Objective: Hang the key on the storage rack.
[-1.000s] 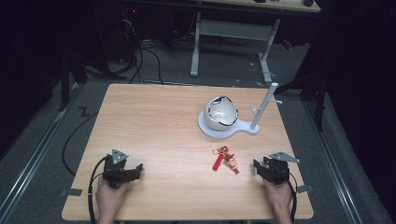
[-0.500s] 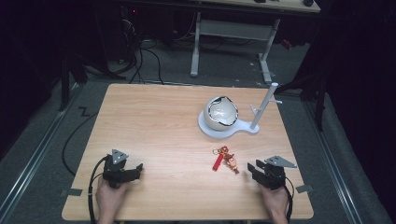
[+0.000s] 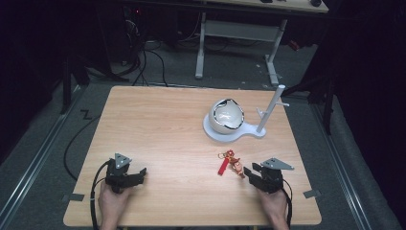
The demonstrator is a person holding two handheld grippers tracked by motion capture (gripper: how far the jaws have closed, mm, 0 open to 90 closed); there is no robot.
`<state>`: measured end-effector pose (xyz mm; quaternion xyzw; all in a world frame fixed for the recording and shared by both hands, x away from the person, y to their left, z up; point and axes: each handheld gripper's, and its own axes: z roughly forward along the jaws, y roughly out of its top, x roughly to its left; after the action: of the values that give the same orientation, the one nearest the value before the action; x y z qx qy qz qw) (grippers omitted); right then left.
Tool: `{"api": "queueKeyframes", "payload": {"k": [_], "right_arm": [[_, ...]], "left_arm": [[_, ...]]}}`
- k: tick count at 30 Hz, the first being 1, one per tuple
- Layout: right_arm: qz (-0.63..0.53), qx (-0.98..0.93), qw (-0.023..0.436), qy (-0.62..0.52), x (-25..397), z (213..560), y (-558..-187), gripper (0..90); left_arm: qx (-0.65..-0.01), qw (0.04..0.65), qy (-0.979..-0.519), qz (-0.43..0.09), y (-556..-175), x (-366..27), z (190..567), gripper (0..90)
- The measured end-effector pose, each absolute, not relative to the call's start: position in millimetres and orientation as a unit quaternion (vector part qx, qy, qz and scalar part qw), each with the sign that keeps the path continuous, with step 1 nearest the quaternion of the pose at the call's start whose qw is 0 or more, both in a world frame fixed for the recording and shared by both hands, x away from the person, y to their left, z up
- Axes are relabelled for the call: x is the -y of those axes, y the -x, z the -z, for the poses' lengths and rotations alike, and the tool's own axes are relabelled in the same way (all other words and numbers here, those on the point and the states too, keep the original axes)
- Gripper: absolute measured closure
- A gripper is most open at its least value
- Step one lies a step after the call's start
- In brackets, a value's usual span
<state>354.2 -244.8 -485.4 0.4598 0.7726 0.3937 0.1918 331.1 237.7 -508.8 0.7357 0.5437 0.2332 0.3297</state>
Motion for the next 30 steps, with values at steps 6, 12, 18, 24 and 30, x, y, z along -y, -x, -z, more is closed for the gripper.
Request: {"api": "queueKeyframes", "payload": {"k": [6, 12, 18, 24, 30], "right_arm": [[-0.396, -0.778, 0.187, -0.451, 232, 484, -364, 54.9], [-0.392, -0.779, 0.175, -0.456, 227, 489, -372, 53.9], [-0.392, -0.778, 0.161, -0.464, 224, 494, -379, 52.6], [-0.391, -0.783, 0.148, -0.461, 219, 498, -381, 53.8], [-0.380, -0.791, 0.154, -0.455, 213, 501, -381, 56.3]], "left_arm": [[-0.544, 0.330, -0.736, -0.233, -331, -238, 509, 18.3], [-0.544, 0.329, -0.736, -0.233, -331, -238, 509, 18.3], [-0.544, 0.330, -0.736, -0.233, -331, -238, 509, 18.3], [-0.544, 0.330, -0.736, -0.233, -331, -238, 509, 18.3], [-0.544, 0.329, -0.736, -0.233, -331, -238, 509, 18.3]]}}
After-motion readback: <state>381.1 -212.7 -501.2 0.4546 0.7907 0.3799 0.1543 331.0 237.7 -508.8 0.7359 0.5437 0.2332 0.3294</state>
